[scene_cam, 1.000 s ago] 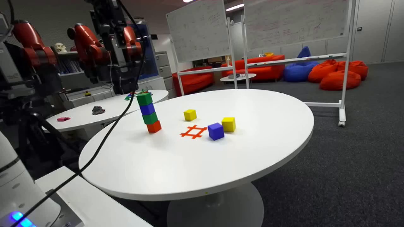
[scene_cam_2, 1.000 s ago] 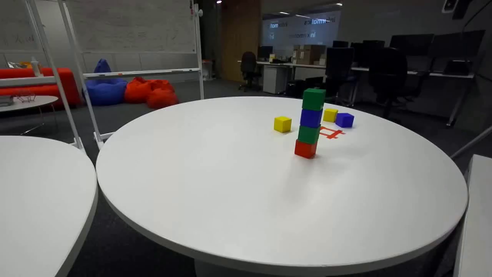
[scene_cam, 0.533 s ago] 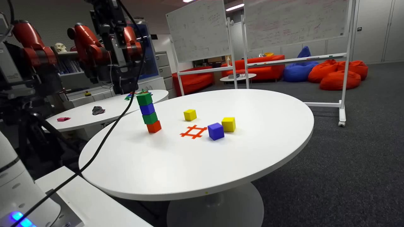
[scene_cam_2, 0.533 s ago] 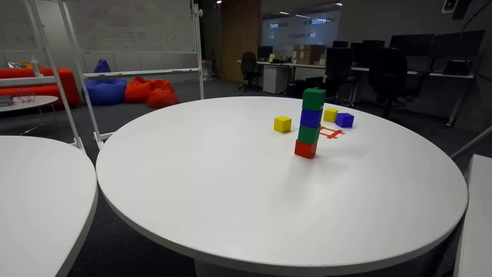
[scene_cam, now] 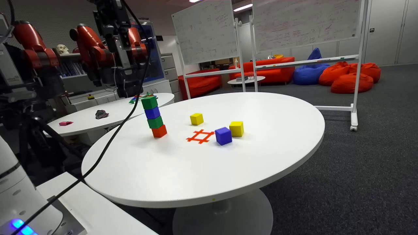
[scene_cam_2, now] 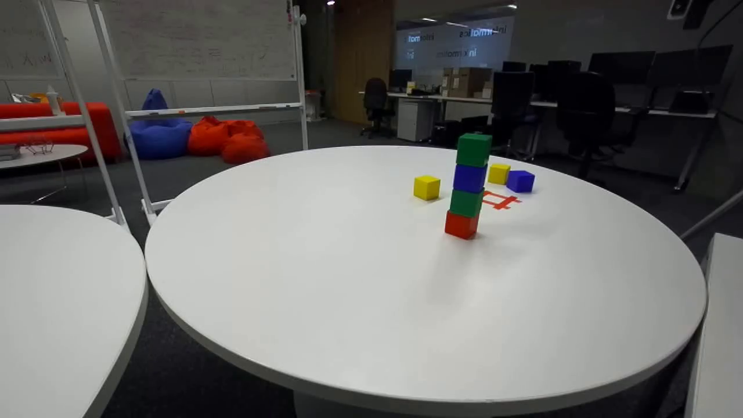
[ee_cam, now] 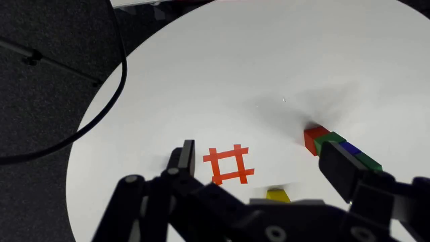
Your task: Unstack all the toy blocks then put the orange block in the marked zone
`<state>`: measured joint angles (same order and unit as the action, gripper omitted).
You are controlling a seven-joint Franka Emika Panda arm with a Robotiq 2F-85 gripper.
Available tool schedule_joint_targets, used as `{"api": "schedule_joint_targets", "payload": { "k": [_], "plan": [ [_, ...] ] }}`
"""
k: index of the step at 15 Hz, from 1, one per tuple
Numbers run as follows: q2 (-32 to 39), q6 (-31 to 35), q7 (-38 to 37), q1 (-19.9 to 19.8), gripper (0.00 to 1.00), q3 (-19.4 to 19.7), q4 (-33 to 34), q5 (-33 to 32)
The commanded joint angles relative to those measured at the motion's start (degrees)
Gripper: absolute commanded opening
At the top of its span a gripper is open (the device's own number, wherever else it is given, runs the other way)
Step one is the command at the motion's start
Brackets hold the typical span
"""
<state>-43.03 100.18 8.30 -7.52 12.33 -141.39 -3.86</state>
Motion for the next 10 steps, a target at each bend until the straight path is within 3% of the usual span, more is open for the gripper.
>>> {"api": "schedule_joint_targets", "payload": {
  "k": [1, 10],
  "plan": [
    [0.1, -0.1, 0.2, -0.3, 1.00, -0.2, 0.1, 0.2],
    [1.1, -0.3, -1.6, -0.8, 1.00, -0.4, 0.6, 0.5]
  ]
}}
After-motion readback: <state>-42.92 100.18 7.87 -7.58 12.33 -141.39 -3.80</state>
